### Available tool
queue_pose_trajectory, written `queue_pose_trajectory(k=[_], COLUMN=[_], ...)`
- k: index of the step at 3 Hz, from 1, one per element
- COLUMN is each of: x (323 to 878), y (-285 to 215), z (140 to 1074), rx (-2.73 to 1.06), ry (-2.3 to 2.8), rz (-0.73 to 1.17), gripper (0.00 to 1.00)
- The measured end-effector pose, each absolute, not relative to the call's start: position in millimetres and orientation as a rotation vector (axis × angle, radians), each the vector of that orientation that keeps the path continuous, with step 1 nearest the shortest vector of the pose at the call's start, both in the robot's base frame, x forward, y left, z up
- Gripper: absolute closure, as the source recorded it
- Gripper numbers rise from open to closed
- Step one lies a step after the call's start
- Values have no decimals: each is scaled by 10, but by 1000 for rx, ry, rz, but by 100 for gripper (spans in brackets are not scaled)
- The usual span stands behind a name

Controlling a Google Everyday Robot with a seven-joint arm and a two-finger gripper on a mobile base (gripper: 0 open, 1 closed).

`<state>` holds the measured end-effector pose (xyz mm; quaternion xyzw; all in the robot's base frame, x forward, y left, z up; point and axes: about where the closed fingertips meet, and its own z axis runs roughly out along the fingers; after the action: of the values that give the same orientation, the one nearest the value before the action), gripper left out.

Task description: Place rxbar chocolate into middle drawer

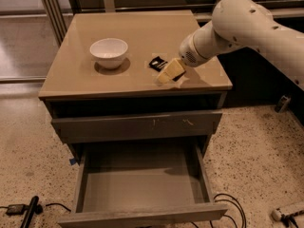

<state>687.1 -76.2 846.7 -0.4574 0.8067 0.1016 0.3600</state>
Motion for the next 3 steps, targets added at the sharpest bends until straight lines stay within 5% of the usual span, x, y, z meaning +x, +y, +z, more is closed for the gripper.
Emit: queue_pose_trajectory(k=[3], x=[7278], y=[-694], z=[8227], rx=[-1135], ry=[2129], rz=[296], gripper=[0])
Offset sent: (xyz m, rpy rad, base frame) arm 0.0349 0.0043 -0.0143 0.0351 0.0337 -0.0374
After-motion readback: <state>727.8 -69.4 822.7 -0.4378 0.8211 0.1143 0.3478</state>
